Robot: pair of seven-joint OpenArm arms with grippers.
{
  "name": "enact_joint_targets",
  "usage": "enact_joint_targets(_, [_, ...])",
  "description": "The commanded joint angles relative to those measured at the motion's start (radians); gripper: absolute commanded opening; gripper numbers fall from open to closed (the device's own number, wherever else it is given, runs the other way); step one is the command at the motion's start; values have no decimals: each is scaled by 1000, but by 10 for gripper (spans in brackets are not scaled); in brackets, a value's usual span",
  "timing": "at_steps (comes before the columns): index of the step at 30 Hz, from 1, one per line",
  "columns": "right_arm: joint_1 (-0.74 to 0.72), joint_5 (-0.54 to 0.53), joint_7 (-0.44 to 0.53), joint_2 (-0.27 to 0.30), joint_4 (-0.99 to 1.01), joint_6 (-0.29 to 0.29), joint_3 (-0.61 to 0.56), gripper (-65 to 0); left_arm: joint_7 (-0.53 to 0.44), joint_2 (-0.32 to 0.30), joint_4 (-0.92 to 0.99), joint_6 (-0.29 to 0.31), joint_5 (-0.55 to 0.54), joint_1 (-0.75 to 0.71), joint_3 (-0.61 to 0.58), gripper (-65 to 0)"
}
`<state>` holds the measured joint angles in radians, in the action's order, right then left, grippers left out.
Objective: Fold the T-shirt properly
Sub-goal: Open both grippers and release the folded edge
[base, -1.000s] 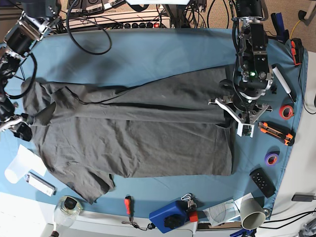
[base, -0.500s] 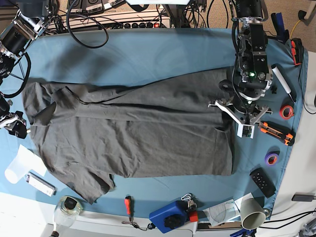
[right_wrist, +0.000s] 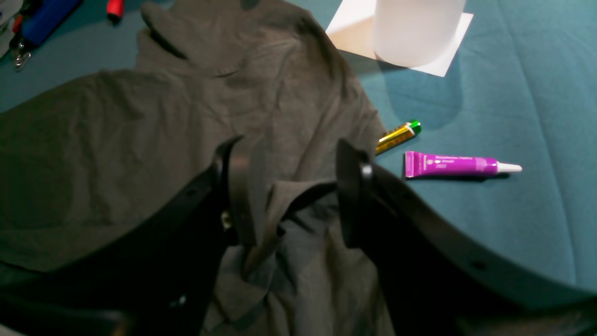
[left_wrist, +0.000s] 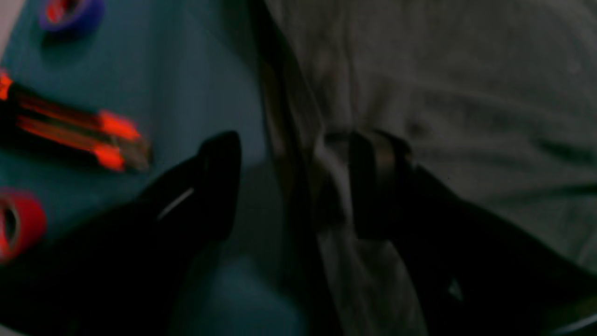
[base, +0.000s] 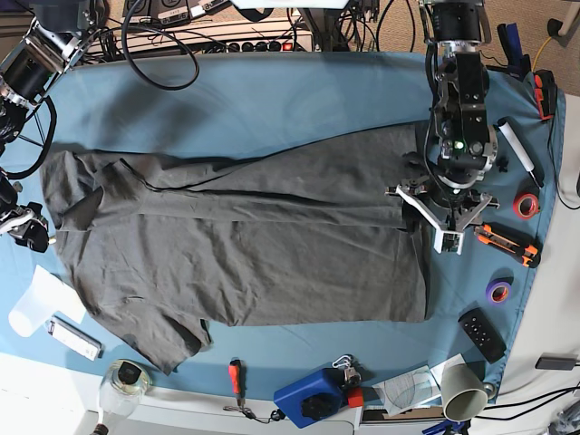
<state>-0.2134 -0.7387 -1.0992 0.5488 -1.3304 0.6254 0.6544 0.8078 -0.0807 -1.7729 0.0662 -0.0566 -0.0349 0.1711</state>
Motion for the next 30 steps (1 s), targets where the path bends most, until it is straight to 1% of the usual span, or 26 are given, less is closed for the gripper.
enact_joint_targets(1, [-19, -34, 16, 31, -17, -6, 6, -403, 19, -5, -48, -18, -10, 18, 2, -281])
enact_joint_targets(3, [-19, -93, -21, 31, -17, -13, 13, -403, 96, -5, -109, -22, -35, 6, 2, -281])
enact_joint_targets(4, [-19, -117, -39, 31, -17, -12, 19, -403, 109, -5, -142, -22, -54, -9, 2, -281])
enact_joint_targets(8, [-16, -129, -73, 31, -17, -11, 70, -403, 113, 1, -281, -26, -63, -126, 2, -281])
enact_joint_targets(13, [31, -172, -105, 31, -17, -11, 140, -403, 99, 1, -399, -60, -63, -301, 2, -281])
enact_joint_targets(17, [97, -212, -186, 30, -17, -13, 177, -403, 82, 3, -402, -69, -79, -362, 2, -281])
enact_joint_targets(19, [134, -214, -201, 30, -17, -23, 196, -403, 80, 3, -402, -66, -86, -361, 2, -281])
enact_joint_targets(21, [174, -215, -201, 30, -17, -32, 224, -403, 67, 3, -400, -66, -87, -362, 2, -281])
enact_joint_targets(26, [265, -248, -206, 24, -17, -32, 320, -403, 67, 3, -356, -65, -105, -367, 2, -281])
enact_joint_targets(30, [323, -247, -169, 18, -16, -31, 336, -403, 67, 3, -338, -58, -105, -366, 2, -281])
